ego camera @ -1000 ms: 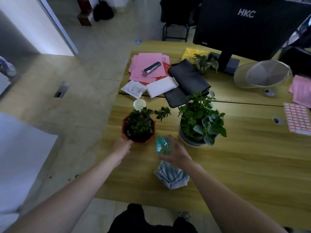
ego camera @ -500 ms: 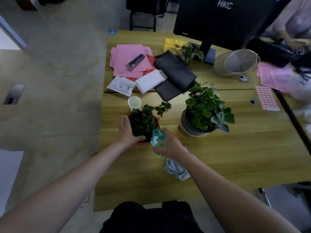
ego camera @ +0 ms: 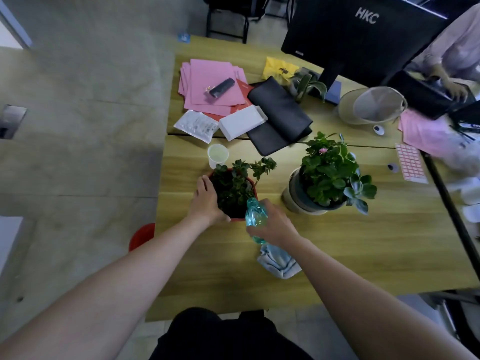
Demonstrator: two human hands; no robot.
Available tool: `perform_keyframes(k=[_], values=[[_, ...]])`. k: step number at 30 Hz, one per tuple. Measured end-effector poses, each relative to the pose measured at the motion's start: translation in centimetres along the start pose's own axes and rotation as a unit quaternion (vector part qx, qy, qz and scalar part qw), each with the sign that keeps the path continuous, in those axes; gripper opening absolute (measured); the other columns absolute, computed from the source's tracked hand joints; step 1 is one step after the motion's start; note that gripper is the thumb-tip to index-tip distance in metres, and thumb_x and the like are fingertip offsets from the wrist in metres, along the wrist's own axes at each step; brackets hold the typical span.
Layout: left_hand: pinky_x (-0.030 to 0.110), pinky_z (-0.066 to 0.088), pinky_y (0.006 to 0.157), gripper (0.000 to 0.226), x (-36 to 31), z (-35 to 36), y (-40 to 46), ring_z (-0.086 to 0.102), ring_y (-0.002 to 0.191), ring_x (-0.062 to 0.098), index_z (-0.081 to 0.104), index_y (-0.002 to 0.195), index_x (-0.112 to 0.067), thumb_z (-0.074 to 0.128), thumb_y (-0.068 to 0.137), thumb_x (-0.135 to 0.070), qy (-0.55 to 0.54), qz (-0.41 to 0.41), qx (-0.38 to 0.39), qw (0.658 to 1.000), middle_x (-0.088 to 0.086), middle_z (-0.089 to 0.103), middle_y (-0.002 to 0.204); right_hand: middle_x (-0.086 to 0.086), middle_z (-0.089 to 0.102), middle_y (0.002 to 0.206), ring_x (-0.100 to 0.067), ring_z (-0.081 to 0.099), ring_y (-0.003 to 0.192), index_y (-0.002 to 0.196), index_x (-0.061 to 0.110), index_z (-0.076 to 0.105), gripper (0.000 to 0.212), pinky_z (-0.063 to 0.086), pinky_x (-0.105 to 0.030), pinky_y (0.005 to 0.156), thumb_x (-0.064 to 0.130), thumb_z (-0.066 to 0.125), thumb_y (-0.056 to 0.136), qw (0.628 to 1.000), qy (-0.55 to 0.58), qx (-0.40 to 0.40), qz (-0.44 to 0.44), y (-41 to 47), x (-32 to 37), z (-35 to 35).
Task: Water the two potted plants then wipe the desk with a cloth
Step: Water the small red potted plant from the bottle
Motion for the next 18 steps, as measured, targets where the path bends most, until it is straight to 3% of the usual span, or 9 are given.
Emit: perform_keyframes(k=[5,18], values=[[0.05,0.031,0.115,0.149,0.6,-0.3,0.0,0.018,0.148,0.04,-0.014,0.155,-0.002,0.091,0.059,-0.044,0.009,-0.005,0.004,1.0,0.017,-0.003,0.164,-0.006,0.054,0.119,-0.031,0.058,0.102,0.133,0.027,0.034,0.078,0.053,-0.046,0.083,0.053,0.074,0.071,0.999,-0.034,0.024,0.025,-0.2,0.8,0.2],[0.052,0.035,0.113,0.148,1.3,0.0,-0.1,0.025,0.145,0.04,-0.017,0.156,-0.007,0.09,0.062,-0.045,0.0,-0.001,0.01,1.0,0.011,-0.009,0.166,-0.005,0.057,0.114,-0.028,0.057,0.097,0.128,0.023,0.037,0.076,0.053,-0.043,0.081,0.056,0.074,0.071,0.99,-0.103,0.056,0.08,-1.4,0.5,0.9]])
Point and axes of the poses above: each hand's wrist, its own y-axis towards the middle knuckle, its own z-axis out of the palm, x = y × z, the point moved 1 cm from there along y, towards the middle knuckle
